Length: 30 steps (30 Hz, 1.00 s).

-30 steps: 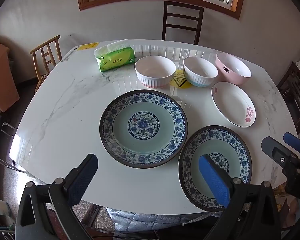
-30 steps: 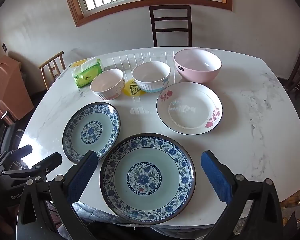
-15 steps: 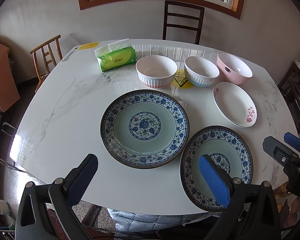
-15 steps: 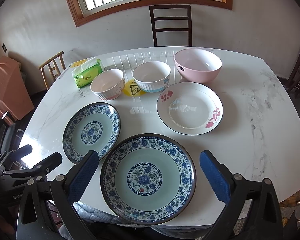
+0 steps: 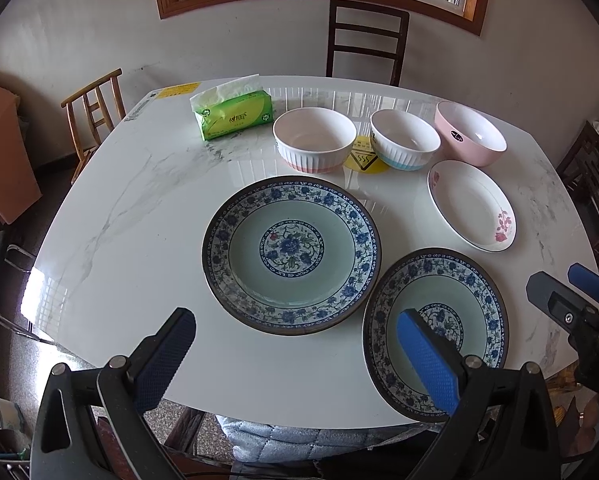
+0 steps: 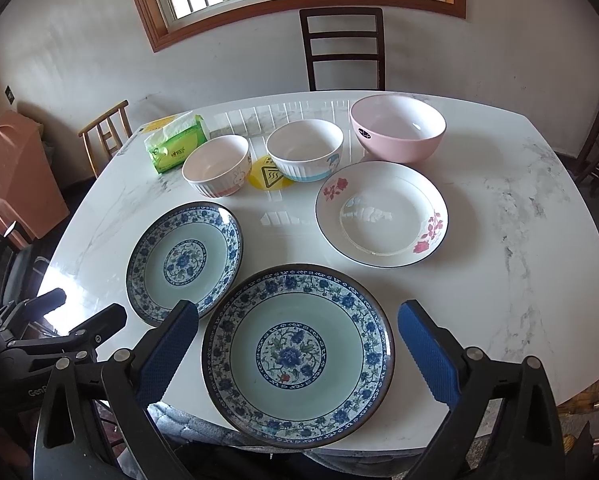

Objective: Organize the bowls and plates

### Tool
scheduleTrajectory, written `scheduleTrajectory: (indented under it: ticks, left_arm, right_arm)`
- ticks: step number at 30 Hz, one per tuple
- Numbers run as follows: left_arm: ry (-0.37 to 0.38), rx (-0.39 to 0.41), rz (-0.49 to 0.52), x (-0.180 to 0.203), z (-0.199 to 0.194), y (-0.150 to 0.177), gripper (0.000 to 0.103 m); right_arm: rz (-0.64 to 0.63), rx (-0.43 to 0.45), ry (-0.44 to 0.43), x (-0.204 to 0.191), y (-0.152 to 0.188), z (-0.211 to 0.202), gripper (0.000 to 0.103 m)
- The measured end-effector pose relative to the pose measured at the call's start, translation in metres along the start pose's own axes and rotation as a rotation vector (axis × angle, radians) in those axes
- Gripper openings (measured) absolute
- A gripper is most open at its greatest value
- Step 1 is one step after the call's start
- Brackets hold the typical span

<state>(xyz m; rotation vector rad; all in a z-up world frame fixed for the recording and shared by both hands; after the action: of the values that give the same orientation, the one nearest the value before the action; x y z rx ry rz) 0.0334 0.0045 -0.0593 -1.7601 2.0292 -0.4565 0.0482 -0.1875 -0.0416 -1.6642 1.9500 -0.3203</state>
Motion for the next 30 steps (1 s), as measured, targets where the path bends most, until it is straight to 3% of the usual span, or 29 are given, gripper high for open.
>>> scheduleTrajectory:
  ticks: [30]
  left_arm:
    - [-0.003, -0.008, 0.007, 0.001, 0.0015, 0.0018, 0.103]
  right_arm:
    - [-0.004, -0.004, -0.009, -0.0064, 0.0044, 0.0004, 0.097]
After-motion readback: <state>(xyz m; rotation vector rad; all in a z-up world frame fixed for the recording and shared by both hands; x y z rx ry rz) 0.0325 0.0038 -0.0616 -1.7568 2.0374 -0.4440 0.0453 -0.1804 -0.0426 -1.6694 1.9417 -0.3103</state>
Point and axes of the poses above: each gripper's, at about its wrist camera, not at the fingertips, and z roughly the way its jaws point, x to its right, y to its underside, the point moved 6 cm from there along z, roughly the way its jaws point, and after that the axes turned 11 degrees about z, right-handed, at the moved point
